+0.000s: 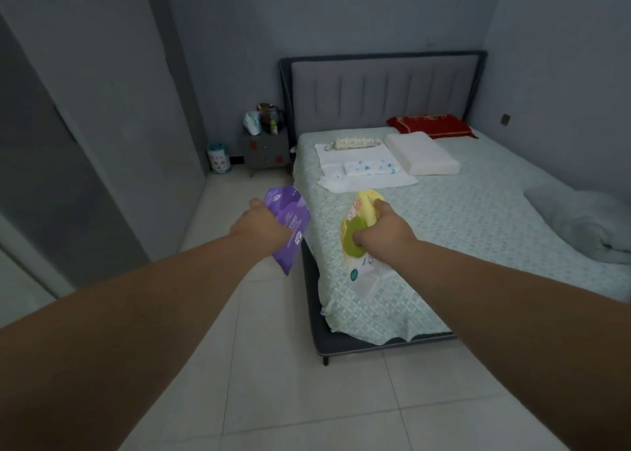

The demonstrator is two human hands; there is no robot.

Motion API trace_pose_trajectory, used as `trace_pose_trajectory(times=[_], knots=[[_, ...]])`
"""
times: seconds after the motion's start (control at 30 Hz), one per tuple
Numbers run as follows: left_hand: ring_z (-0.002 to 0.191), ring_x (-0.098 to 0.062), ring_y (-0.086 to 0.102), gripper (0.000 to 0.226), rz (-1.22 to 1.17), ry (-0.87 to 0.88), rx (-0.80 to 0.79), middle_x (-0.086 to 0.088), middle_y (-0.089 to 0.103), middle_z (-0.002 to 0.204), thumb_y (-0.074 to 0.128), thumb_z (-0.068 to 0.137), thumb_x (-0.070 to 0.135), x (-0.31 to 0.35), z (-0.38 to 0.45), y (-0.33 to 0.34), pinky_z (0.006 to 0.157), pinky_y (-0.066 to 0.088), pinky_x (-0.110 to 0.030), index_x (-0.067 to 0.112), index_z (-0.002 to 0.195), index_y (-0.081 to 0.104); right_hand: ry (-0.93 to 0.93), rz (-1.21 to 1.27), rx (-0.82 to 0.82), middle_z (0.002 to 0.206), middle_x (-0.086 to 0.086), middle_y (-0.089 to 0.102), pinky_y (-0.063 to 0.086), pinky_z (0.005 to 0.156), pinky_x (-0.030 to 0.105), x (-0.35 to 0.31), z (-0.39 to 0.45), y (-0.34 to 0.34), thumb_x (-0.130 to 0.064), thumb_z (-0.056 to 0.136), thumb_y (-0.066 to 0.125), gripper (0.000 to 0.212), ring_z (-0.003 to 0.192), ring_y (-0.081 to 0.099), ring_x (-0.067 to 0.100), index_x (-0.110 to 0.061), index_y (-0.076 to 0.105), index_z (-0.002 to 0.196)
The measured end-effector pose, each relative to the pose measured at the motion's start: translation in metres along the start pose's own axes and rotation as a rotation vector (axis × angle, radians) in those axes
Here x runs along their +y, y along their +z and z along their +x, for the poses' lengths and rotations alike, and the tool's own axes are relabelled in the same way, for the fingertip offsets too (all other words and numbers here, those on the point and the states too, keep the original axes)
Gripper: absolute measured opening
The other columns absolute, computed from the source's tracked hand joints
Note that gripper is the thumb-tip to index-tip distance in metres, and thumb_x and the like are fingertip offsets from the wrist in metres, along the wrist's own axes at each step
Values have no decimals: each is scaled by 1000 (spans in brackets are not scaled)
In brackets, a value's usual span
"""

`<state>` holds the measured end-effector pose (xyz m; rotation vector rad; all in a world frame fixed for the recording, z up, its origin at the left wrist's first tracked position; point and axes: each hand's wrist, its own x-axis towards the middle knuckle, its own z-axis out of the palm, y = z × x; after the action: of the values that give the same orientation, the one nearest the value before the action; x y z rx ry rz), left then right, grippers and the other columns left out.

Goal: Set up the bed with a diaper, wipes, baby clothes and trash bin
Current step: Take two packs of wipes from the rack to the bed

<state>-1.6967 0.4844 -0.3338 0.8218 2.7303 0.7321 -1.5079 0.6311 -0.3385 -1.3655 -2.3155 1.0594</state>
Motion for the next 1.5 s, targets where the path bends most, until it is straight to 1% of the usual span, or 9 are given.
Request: trace_pose_trajectory(times=[0.33,0.4,0.6,0.83,1.0,1.17,1.27,1.37,1.5], knots=[[78,-26,55,55,-11,-11,7,-3,50,85,73,78,41,21,177,17,65,43,-33,16,106,32,-4,-26,12,140,13,46,51,91,39,-43,180,23,-36,72,72,101,113,55,30,-34,15,156],[80,-28,56,55,-13,-14,14,-4,51,88,73,77,42,30,218,23,67,45,-34,16,105,33,-15,-21,8,138,13,47,51,92,40,-52,225,24,-36,71,72,102,113,55,31,-34,15,155],[86,-29,59,55,-37,-55,14,-8,56,98,72,77,43,50,332,33,69,48,-35,17,105,33,0,0,-23,139,11,50,40,80,28,-78,349,30,-35,71,72,103,117,54,30,-33,15,156],[86,-29,58,59,-46,-80,2,-9,57,99,74,77,45,52,440,36,71,47,-35,16,108,33,-3,-56,-31,138,12,49,49,91,37,-119,448,49,-39,70,71,102,116,55,31,-35,15,155],[88,-30,59,56,-42,-48,-12,-9,58,100,73,76,43,41,530,23,71,47,-34,16,107,34,-1,-68,-6,137,11,50,49,89,36,-162,517,79,-39,72,71,100,114,56,30,-34,15,156],[87,-27,55,60,-23,31,-7,-7,54,103,75,78,40,29,628,-4,71,42,-32,10,116,39,18,-46,45,138,12,49,49,92,37,-215,582,111,-37,74,71,100,117,54,31,-34,15,156],[91,-30,57,58,-3,57,-5,-8,53,103,75,78,40,23,685,-22,71,42,-33,13,111,35,37,-28,63,138,11,49,48,91,37,-247,621,130,-37,73,72,101,118,53,31,-35,14,156],[87,-29,55,57,24,61,-17,-8,55,102,75,78,40,18,735,-34,69,42,-34,14,107,32,53,-20,76,138,11,50,47,90,37,-273,657,146,-38,73,72,101,118,52,32,-35,14,155],[84,-28,54,59,54,78,-35,-6,53,97,75,78,42,16,795,-32,67,41,-33,15,106,31,80,-11,77,136,12,50,50,94,44,-294,707,160,-40,73,71,99,115,54,32,-36,14,155]])
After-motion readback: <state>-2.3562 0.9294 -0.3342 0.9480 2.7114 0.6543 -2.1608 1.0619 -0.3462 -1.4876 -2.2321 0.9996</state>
